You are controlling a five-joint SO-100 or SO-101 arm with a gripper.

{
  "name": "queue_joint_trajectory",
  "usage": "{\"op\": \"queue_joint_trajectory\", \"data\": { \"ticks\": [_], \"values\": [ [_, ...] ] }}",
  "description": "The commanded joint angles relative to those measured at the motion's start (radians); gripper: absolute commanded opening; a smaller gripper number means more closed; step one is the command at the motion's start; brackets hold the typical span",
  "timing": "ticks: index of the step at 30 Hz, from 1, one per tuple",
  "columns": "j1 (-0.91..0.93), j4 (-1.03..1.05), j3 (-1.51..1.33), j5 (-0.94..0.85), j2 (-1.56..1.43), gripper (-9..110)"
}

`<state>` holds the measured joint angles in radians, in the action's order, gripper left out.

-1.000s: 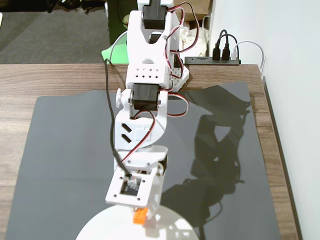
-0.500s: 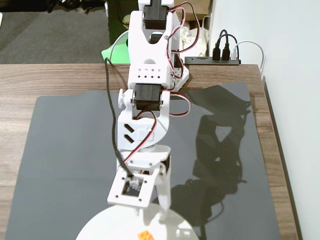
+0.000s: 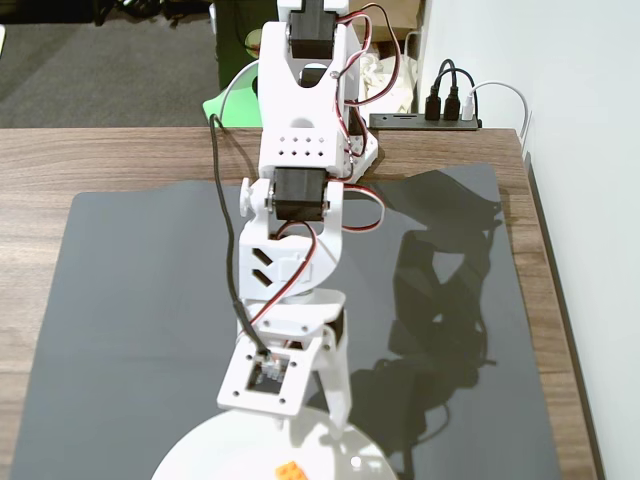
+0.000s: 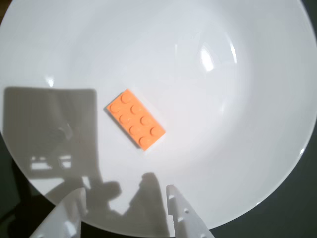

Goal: Grasp a lego block and put it on the plate.

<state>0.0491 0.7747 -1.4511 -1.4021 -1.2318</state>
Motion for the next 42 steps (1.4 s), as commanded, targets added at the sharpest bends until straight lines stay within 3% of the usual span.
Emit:
{"op": "queue_joint_trajectory", "data": {
  "ticks": [1, 7, 12, 29, 42],
  "values": [
    [-0.008, 0.014, 0.052, 0.005, -0.061, 22],
    [-0.011, 0.06, 0.032, 0.021, -0.13, 19],
    [-0.002, 0.075, -0.043, 0.057, -0.242, 1],
    [-0.026, 0.089, -0.627, 0.267, -0.822, 1],
    [-0.038, 0.071, -1.022, 0.83, -1.249, 1]
  ]
}}
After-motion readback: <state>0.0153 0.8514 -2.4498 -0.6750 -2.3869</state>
